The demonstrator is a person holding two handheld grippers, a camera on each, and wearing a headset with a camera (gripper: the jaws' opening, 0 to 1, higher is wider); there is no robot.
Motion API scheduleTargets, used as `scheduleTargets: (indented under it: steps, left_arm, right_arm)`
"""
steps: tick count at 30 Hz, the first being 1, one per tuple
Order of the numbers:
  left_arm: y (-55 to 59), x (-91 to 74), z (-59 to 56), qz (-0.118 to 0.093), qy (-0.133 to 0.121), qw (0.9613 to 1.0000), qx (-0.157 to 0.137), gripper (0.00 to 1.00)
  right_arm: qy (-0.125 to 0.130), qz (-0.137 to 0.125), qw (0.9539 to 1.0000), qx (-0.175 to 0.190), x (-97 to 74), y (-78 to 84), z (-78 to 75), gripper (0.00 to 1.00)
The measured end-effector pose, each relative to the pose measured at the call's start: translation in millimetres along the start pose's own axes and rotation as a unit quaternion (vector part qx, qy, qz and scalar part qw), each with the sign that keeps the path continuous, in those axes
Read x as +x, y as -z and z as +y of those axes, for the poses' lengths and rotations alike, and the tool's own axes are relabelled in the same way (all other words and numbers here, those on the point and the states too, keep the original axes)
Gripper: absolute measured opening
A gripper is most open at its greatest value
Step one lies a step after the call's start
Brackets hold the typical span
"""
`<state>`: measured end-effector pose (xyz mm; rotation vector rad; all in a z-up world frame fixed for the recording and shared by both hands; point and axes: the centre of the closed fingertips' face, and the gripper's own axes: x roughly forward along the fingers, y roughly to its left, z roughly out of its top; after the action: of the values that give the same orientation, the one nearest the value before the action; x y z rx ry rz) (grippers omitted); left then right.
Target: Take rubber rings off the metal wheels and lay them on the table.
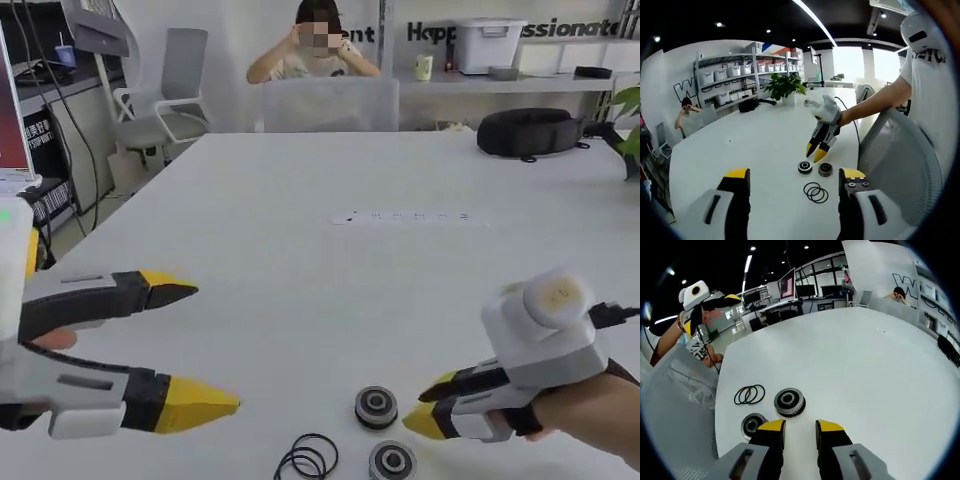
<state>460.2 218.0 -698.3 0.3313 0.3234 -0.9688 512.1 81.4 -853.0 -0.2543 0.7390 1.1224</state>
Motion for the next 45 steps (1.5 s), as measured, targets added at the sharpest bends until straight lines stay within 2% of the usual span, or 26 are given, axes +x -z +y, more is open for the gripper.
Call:
scheduleTargets:
  steps: [4, 8, 12, 15, 22, 26, 31, 33, 35, 45]
  left_arm:
    - [-13.8, 12.9, -0.7, -0.007, 0.012, 0.9997, 0.023, 0.67]
    - [-22.4, 24.5, 1.9, -0.007, 0.017, 0.9989, 0.043, 0.61]
    - [-33.7, 40.2, 2.1, -0.016, 0.025, 0.9980, 0.057, 0.57]
    - [-37.1, 54.0, 1.2, -0.012, 0.031, 0.9969, 0.071, 0.53]
    - [-37.4, 85.6, -13.5, -0.008, 0.073, 0.9941, 0.079, 0.53]
    - [-28.0, 102.4, -20.0, 0.002, 0.089, 0.9922, 0.087, 0.51]
    - [-14.0, 121.0, -23.0, 0.009, 0.095, 0.9928, 0.072, 0.48]
    - [-8.9, 127.0, -22.9, 0.008, 0.092, 0.9933, 0.070, 0.42]
    - [1.4, 133.8, -20.8, 0.017, 0.088, 0.9935, 0.069, 0.38]
    - [38.3, 161.7, -23.0, 0.039, 0.077, 0.9952, 0.046, 0.31]
  right_arm:
    - [0.000, 0.001, 1.0000, -0.009, 2.4, -0.5, 2.2, 0.24]
    - [-0.004, 0.002, 0.9998, -0.018, 4.9, -1.6, 6.3, 0.24]
    - [-0.006, 0.000, 0.9997, -0.024, 6.7, -2.7, 8.4, 0.25]
    - [-0.007, 0.000, 0.9997, -0.025, 7.7, -3.2, 9.4, 0.25]
    - [-0.007, 0.000, 0.9995, -0.030, 9.3, -3.4, 10.2, 0.25]
    - [-0.007, -0.001, 0.9995, -0.031, 9.9, -4.2, 10.5, 0.25]
    - [-0.006, -0.001, 0.9995, -0.031, 10.0, -4.0, 10.8, 0.24]
    - [-0.005, 0.002, 0.9995, -0.032, 10.2, -2.5, 10.3, 0.24]
    - [-0.003, 0.005, 0.9994, -0.034, 10.2, -1.2, 10.2, 0.24]
    - [-0.004, 0.003, 0.9994, -0.033, 11.1, -2.4, 11.0, 0.24]
